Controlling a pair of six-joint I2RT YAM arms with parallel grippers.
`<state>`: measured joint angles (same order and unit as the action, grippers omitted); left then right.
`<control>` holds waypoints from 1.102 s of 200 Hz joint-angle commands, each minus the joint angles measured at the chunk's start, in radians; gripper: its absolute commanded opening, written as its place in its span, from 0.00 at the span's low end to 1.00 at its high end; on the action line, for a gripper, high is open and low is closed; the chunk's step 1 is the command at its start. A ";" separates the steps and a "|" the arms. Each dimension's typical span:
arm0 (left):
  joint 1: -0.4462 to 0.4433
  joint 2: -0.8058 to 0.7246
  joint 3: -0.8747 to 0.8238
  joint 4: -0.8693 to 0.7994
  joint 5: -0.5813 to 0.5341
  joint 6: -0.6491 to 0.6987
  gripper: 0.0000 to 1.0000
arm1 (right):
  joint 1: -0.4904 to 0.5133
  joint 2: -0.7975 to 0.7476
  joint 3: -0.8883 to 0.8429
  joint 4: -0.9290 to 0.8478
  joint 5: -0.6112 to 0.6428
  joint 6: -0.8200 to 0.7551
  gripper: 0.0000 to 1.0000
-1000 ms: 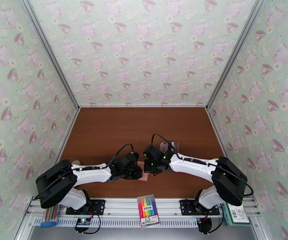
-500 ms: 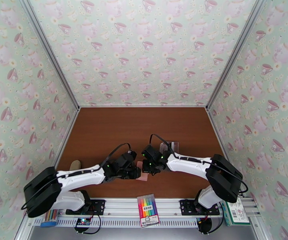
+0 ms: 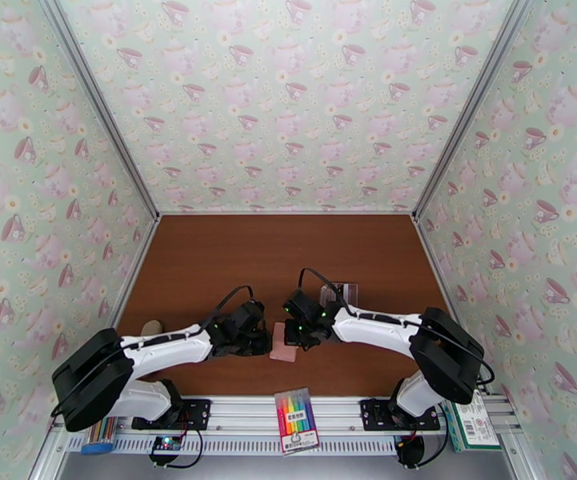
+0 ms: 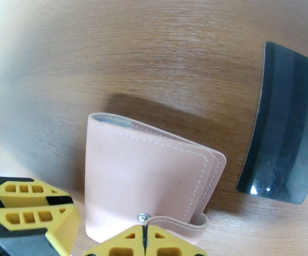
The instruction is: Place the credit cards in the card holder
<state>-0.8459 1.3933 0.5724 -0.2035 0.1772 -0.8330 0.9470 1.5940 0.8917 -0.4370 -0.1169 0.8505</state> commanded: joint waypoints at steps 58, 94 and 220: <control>0.005 0.061 0.013 0.075 0.046 0.018 0.17 | 0.001 0.036 0.041 -0.022 -0.013 -0.022 0.00; 0.005 0.082 0.011 0.100 0.064 0.012 0.16 | 0.007 0.054 0.055 -0.028 -0.013 -0.027 0.00; 0.005 0.081 0.002 0.111 0.067 0.010 0.16 | 0.027 0.122 0.082 -0.065 -0.018 -0.045 0.00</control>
<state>-0.8387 1.4521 0.5724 -0.1341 0.2222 -0.8299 0.9508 1.6650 0.9699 -0.5003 -0.1162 0.8219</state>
